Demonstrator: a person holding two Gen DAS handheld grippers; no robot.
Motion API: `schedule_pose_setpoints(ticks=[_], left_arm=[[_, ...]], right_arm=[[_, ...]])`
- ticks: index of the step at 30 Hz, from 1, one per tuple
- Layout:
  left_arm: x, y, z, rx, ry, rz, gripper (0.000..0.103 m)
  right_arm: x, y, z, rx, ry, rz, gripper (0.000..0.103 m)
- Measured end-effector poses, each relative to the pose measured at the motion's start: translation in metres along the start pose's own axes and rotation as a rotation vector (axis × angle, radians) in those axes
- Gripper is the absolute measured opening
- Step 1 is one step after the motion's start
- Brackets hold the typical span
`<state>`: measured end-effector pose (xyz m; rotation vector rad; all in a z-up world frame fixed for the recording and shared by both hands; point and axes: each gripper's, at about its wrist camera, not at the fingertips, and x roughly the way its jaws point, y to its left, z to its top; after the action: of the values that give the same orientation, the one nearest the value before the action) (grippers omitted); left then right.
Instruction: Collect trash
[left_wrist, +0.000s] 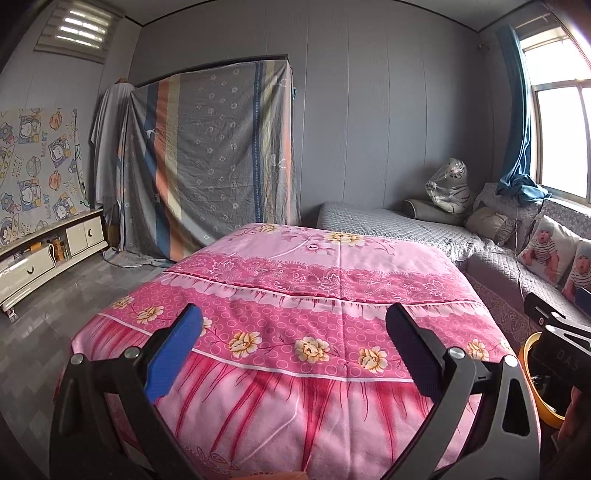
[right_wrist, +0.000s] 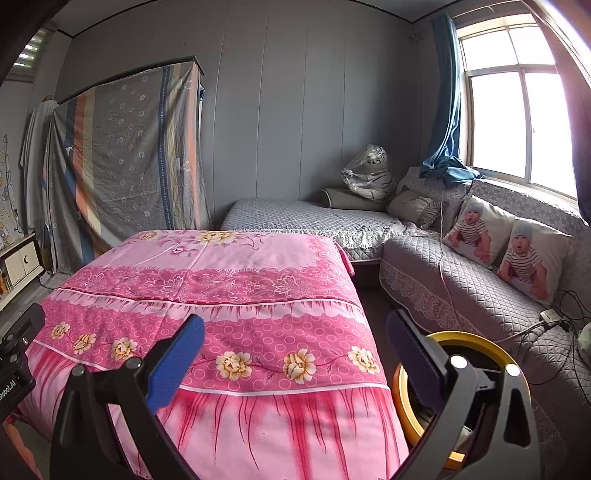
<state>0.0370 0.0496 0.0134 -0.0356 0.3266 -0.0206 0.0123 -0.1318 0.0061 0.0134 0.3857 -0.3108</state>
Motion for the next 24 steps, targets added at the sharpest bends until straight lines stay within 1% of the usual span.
schedule_pose_setpoints(ticks=[7,11,19,24], left_arm=[[0.002,-0.001,-0.001,0.004,0.005,0.008,0.095],[0.003,-0.003,-0.003,0.006,0.006,0.007,0.095],[0.001,-0.007,-0.004,0.013,0.014,0.004,0.095],[0.001,-0.008,-0.004,0.011,0.022,-0.004,0.095]], right_arm=[[0.002,-0.001,-0.004,0.003,0.011,0.018,0.095],[0.005,0.0,-0.008,0.003,0.032,0.031,0.095],[0.007,0.001,-0.009,0.001,0.027,0.021,0.095],[0.01,0.001,-0.012,0.0,0.044,0.025,0.095]])
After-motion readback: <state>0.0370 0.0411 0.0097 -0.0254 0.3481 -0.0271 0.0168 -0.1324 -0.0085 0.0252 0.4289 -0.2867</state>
